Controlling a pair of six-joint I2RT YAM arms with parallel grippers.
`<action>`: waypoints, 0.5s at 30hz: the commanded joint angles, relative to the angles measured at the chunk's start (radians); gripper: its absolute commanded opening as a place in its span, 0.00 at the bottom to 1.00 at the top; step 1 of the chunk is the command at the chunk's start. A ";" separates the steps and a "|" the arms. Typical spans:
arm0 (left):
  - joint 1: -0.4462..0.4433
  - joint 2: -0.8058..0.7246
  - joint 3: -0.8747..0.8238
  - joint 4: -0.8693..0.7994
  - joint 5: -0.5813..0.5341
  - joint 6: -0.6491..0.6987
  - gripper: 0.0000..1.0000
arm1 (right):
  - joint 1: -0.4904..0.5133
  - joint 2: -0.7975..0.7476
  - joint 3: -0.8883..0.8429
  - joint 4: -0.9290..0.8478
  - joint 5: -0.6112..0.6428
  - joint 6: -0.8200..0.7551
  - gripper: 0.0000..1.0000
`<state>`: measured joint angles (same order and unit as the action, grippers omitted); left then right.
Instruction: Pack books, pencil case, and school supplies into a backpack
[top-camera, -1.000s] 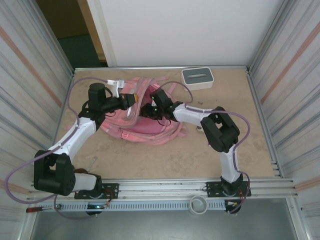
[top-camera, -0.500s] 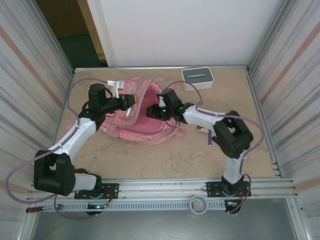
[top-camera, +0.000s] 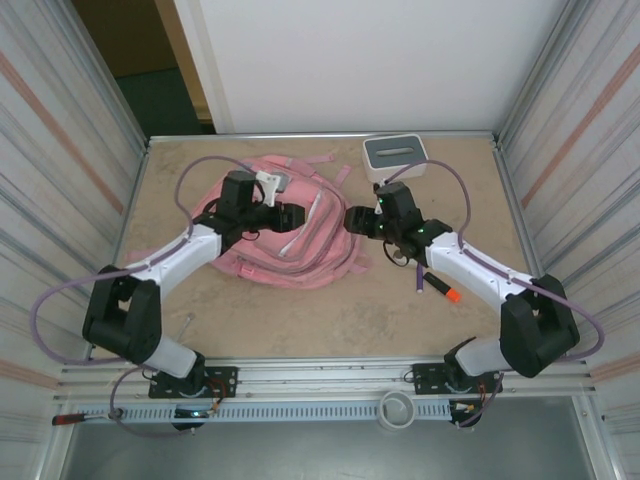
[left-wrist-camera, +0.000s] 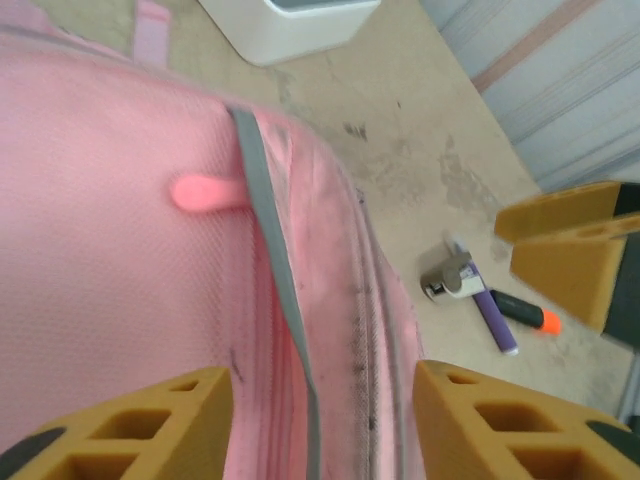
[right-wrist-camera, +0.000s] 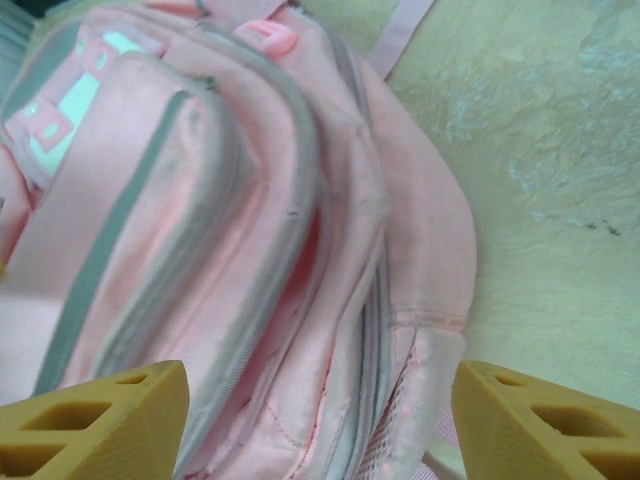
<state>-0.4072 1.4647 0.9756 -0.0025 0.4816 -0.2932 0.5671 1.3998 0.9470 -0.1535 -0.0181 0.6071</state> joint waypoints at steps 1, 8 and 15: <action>0.015 -0.155 -0.061 0.025 -0.152 0.043 0.61 | 0.070 0.040 0.023 -0.006 0.073 -0.064 0.71; 0.240 -0.319 -0.245 0.016 -0.218 -0.072 0.68 | 0.075 0.212 0.056 0.022 0.099 -0.039 0.73; 0.355 -0.283 -0.313 -0.023 -0.177 -0.149 0.69 | 0.047 0.324 0.087 0.051 0.090 -0.033 0.51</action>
<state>-0.0525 1.1679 0.6781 -0.0044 0.2863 -0.3958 0.6342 1.6836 1.0023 -0.1257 0.0532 0.5709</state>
